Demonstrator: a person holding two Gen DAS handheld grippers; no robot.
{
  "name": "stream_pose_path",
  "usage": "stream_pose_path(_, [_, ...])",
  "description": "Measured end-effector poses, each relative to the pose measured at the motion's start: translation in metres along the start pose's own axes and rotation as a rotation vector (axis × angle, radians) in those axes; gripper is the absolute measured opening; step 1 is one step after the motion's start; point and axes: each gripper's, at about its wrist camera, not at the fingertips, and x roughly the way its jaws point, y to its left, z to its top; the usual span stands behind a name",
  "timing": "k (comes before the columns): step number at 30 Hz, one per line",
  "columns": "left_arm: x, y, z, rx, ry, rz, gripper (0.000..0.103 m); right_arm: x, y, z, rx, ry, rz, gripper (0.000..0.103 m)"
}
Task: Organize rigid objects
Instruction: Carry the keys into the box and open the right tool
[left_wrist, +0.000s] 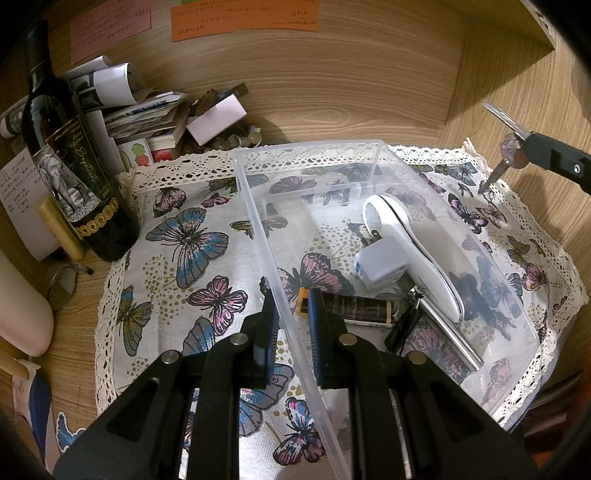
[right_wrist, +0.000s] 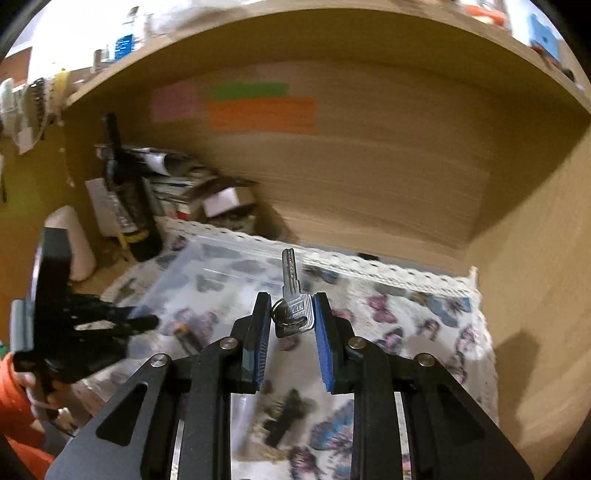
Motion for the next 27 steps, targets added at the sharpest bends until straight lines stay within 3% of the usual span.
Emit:
stream_pose_path(10, [0.0,-0.001,0.001,-0.001,-0.001,-0.001,0.014,0.04,0.043,-0.011,-0.066,0.102,0.113,0.021])
stream_pose_path(22, [0.0,-0.001,0.0,-0.001,-0.001,0.0,0.014,0.081,0.047,-0.028,-0.064,0.257,0.137,0.022])
stream_pose_path(27, [0.0,-0.001,0.0,-0.001,-0.001,0.0,0.014,0.074,0.041,-0.025,-0.048,0.242,0.132,0.022])
